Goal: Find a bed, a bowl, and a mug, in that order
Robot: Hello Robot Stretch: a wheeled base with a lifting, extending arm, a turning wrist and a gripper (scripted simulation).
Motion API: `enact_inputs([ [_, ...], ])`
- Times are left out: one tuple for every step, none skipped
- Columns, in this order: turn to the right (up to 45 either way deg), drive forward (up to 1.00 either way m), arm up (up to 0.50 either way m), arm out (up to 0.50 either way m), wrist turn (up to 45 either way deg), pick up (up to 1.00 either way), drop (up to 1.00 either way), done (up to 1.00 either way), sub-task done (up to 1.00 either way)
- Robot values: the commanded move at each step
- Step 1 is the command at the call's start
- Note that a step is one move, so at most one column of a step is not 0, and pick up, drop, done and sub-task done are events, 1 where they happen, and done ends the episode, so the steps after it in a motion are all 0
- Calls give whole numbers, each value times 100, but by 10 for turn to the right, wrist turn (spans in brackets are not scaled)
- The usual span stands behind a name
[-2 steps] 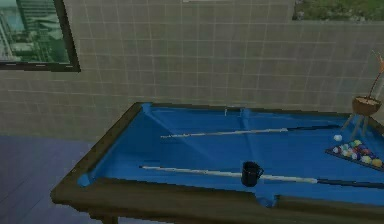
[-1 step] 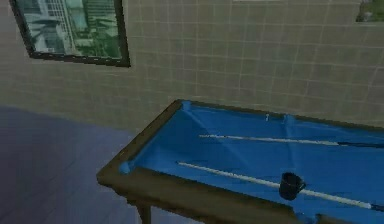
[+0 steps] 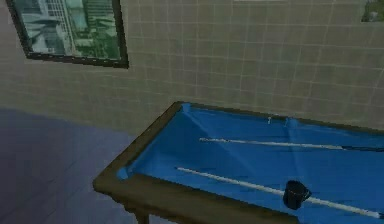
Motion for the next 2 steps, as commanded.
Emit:
enact_inputs([
  [330,0,0,0,0,0,0,0,0],
  [0,0,0,0,0,0,0,100,0],
])
